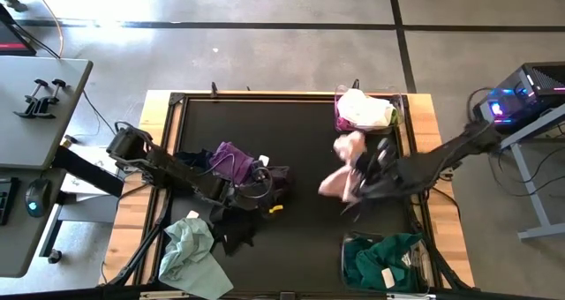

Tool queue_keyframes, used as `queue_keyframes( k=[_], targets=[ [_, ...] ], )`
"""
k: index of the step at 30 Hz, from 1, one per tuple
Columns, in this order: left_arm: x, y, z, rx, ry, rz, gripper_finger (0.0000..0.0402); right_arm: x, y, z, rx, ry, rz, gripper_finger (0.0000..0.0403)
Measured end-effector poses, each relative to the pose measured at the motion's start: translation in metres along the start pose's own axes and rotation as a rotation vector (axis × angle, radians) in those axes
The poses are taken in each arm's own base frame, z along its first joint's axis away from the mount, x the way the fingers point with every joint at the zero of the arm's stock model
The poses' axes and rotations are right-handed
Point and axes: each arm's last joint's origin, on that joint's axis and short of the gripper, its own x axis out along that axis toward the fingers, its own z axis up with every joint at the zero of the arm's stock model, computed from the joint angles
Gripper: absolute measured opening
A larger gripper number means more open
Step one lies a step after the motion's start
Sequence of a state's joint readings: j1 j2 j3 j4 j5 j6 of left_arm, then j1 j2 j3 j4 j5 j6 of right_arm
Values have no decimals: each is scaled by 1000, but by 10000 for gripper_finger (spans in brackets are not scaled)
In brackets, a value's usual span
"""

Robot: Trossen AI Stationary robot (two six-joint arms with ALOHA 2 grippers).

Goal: Sort towels by color in basket
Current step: Put the light pink towel into the top transparent bin

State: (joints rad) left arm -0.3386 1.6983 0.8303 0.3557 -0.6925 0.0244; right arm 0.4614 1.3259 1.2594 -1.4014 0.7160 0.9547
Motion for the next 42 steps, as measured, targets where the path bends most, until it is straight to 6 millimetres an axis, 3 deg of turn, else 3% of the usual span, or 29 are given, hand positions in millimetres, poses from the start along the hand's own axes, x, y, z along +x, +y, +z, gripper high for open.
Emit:
queue_keyframes(
  k=[4, 9, 14, 20, 24, 30, 34, 42],
  targets=[
    [2, -3, 2, 6, -39, -42, 133, -2, -42, 12, 76, -34, -31, 2],
    [3, -2, 7, 22, -78, -55, 133, 16, -99, 28, 264, -70, -320, 1],
    [4, 0, 9, 5, -98, -48, 133, 54, -146, 48, 319, 32, -577, 1],
    [4, 1, 10, 2, -100, -46, 133, 115, -189, 75, 248, 151, -611, 1],
    [4, 1, 10, 0, -102, -46, 133, 164, -198, 81, 195, 247, -413, 0],
    [3, 0, 10, 1, -101, -50, 133, 220, -183, 75, 40, 423, -225, 0],
    [2, -2, 10, 5, -101, -55, 133, 230, -180, 68, 13, 494, -107, 0],
    [2, -2, 10, 4, -101, -55, 133, 229, -201, 52, 165, 608, 33, 13]
  ],
)
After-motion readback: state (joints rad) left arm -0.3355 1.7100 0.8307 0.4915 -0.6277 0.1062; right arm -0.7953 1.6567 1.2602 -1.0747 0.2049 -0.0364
